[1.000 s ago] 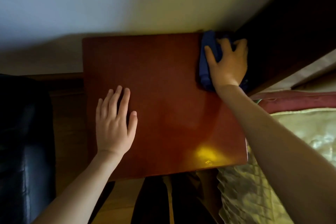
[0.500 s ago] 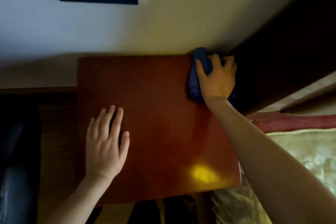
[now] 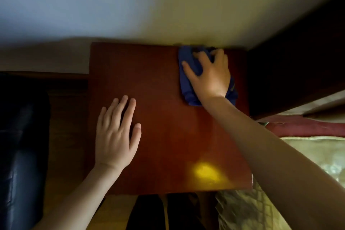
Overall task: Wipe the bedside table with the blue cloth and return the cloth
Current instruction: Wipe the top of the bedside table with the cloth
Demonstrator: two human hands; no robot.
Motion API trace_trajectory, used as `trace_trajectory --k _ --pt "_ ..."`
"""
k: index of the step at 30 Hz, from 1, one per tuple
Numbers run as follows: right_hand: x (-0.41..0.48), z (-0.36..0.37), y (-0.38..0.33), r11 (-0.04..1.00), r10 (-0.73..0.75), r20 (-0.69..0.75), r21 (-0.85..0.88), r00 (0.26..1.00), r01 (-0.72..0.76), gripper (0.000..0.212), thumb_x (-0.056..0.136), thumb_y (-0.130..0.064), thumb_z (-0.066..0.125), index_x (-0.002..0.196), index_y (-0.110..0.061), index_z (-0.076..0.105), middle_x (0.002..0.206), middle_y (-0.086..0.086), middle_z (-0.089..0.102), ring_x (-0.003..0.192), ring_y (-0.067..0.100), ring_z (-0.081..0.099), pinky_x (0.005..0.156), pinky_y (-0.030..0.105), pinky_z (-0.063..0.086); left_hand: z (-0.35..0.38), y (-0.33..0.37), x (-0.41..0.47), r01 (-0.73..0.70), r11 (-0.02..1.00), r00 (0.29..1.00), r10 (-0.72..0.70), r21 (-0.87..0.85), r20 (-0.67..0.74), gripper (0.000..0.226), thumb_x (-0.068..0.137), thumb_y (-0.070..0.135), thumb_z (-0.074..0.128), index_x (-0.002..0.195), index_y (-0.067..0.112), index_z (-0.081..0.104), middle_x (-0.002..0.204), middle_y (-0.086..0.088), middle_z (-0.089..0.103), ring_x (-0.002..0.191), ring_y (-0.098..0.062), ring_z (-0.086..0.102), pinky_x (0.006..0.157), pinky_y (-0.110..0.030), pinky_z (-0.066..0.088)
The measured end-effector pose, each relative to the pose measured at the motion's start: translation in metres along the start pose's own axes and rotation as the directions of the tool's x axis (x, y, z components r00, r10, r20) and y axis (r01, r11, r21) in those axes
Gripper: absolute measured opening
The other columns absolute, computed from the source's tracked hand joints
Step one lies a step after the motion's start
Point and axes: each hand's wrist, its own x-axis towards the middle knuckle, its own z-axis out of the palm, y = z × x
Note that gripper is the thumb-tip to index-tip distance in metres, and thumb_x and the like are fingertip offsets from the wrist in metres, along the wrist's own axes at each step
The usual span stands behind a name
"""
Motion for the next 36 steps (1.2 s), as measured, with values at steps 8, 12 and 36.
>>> trace_trajectory --k 8,12,36 --pt "-0.113 -0.031 -0.01 0.955 -0.295 0.145 0.092 0.945 0.284 0.041 0.089 -0.05 0.063 0.112 -0.017 0.071 0.103 0.016 0.056 0.09 0.034 0.052 0.07 0.042 0.05 -0.006 0.002 0.001 0.023 1.0 0.999 -0.023 0.0 0.039 0.059 0.097 0.038 0.037 0.151 0.016 0.032 0.157 -0.01 0.035 0.146 -0.029 0.028 0.121 -0.049 0.019" --pt "-0.072 -0.02 0.004 0.898 -0.435 0.145 0.145 0.889 0.416 0.043 0.09 -0.049 0.063 0.111 -0.013 0.071 0.102 0.02 0.057 0.089 0.037 0.055 0.069 0.043 0.05 -0.002 0.001 0.001 0.005 1.0 1.0 -0.005 0.0 0.018 0.058 0.098 0.038 0.037 0.151 0.016 0.033 0.157 -0.009 0.036 0.146 -0.028 0.029 0.122 -0.048 0.018" --pt "-0.034 0.0 -0.041 0.996 -0.085 0.037 0.034 0.996 0.083 0.044 0.085 -0.056 0.063 0.106 -0.018 0.069 0.108 0.02 0.056 0.098 0.038 0.054 0.073 0.042 0.049 -0.004 -0.001 0.002 -0.008 1.0 1.0 0.007 -0.026 -0.011 0.057 0.098 0.038 0.04 0.151 0.018 0.034 0.156 -0.009 0.037 0.146 -0.028 0.03 0.122 -0.046 0.018"
